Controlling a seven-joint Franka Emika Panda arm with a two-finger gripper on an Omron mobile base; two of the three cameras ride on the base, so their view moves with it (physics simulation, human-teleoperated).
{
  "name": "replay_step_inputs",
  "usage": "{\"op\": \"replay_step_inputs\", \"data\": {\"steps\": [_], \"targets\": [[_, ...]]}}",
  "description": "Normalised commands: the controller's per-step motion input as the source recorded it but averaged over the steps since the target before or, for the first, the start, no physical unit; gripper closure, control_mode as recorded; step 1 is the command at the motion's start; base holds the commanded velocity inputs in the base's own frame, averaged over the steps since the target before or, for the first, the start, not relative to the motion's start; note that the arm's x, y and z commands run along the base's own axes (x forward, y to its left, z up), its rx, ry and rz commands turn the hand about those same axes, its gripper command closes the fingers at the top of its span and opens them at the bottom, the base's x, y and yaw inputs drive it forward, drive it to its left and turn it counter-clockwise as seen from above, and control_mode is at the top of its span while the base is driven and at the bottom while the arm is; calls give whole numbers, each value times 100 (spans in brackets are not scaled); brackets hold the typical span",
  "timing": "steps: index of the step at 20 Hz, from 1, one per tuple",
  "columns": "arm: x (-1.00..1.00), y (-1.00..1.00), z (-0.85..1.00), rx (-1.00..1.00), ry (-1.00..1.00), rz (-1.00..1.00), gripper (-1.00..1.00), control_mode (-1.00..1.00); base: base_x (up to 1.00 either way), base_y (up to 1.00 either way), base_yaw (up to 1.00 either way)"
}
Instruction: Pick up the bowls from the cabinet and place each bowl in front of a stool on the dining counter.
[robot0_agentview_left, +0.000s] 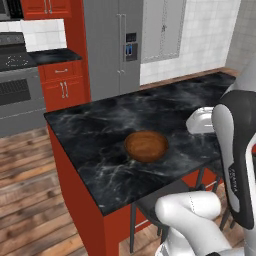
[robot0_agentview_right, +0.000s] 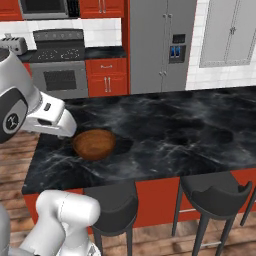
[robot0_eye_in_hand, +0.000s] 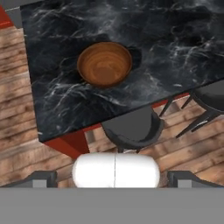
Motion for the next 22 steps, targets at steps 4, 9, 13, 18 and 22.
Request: {"op": "replay_step_inputs", "data": {"steps": [4, 9, 13, 18, 22], "targets": [[-7, 0, 0, 0, -1, 0, -100, 100, -56, -12, 0], [0, 0, 0, 0, 0, 0, -100, 100, -100, -27, 3], [0, 0, 0, 0, 0, 0, -100, 100, -100, 4, 41], [0, 0, 0, 0, 0, 0, -100, 100, -100, 16, 77], [0, 0, 0, 0, 0, 0, -100, 100, -74, 38, 88]]}}
